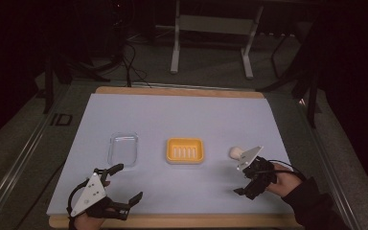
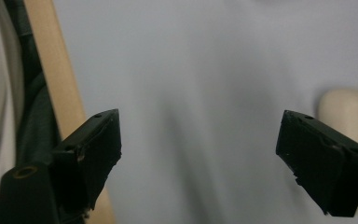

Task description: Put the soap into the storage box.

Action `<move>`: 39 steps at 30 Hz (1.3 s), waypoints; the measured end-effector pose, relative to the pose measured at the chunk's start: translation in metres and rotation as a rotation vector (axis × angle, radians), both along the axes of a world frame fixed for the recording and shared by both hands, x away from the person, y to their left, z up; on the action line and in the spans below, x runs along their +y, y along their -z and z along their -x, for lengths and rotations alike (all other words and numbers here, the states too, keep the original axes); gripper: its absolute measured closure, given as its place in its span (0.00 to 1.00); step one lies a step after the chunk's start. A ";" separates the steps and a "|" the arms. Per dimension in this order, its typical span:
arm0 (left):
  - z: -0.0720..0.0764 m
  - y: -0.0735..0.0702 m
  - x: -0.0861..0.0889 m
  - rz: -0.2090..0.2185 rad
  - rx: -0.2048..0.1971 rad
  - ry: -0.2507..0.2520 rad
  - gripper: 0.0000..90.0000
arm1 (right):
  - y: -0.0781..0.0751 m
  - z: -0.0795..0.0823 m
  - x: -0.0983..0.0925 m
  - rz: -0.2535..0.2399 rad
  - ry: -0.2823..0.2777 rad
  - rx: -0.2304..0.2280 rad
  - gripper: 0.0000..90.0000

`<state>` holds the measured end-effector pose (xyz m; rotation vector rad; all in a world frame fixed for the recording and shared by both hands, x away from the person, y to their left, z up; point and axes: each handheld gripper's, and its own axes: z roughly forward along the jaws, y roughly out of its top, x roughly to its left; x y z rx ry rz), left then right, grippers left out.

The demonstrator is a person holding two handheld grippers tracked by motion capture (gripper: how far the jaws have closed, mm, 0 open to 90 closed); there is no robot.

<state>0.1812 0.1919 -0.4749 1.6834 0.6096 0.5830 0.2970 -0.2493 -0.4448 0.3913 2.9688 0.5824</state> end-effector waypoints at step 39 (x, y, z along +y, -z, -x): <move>-0.001 0.001 -0.001 -0.005 0.012 0.011 0.01 | -0.002 -0.040 -0.002 0.220 0.055 0.170 0.14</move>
